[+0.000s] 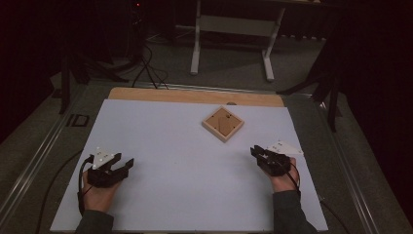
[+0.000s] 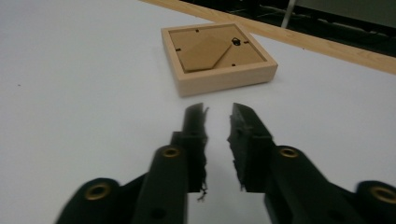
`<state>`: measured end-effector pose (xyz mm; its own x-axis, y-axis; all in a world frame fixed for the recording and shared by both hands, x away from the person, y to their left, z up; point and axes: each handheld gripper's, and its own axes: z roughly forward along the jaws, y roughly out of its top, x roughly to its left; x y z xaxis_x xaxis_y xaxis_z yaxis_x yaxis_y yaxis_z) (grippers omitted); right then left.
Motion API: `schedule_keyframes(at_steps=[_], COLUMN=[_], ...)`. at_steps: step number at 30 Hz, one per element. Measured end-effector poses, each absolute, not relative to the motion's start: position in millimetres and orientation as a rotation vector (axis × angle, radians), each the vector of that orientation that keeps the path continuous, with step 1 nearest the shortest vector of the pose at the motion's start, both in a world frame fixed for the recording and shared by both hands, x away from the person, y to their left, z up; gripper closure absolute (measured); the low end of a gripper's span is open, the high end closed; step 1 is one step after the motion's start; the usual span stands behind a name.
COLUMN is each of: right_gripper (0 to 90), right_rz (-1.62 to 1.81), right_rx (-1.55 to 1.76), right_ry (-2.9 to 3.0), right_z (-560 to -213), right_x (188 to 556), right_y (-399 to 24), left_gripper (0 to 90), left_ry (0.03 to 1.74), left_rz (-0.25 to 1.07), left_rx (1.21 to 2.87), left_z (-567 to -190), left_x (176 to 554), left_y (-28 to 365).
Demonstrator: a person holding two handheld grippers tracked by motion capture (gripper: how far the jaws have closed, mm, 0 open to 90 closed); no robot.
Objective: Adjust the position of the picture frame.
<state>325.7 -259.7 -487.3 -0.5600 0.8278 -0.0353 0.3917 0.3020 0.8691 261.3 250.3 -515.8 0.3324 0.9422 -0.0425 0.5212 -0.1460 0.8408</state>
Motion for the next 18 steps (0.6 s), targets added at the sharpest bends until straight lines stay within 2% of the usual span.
schedule_keyframes(at_steps=[7, 18], right_gripper=[89.0, 89.6], right_rz=[1.169, 1.15], right_rx=[1.051, 0.988], right_ry=[2.093, 2.092], right_z=[-484.9, -473.2], right_x=[332.1, 344.7], right_y=[-249.5, -236.5], left_gripper=[46.3, 46.2], left_ry=[1.298, 1.297], left_rz=[0.66, 0.659], left_rx=[1.794, 1.797], left_z=[-515.6, -515.8], left_x=[261.1, 261.4], left_y=[249.6, 249.5])
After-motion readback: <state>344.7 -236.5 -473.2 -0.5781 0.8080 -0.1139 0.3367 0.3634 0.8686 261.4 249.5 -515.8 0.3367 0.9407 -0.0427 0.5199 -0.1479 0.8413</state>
